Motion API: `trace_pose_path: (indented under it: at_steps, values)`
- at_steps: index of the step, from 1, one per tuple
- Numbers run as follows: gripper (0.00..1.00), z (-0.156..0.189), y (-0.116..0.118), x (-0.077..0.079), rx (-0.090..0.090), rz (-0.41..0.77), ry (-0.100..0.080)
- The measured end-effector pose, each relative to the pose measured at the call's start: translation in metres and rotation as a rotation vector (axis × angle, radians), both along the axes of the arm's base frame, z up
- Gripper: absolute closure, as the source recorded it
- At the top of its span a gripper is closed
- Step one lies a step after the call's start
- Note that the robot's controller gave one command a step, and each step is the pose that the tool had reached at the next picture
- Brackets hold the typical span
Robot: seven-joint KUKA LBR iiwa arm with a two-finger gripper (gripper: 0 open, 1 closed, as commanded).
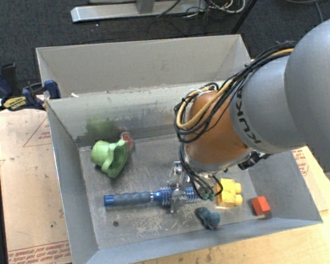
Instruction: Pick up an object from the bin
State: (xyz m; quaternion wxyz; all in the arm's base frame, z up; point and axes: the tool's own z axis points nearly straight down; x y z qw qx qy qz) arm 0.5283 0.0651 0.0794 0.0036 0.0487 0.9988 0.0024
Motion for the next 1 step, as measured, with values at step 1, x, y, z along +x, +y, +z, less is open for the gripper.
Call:
trace_pose_path:
  at_steps: [1]
  values:
    - [1.0,0.0945,0.0007,0.0017,-0.003,0.001,0.0]
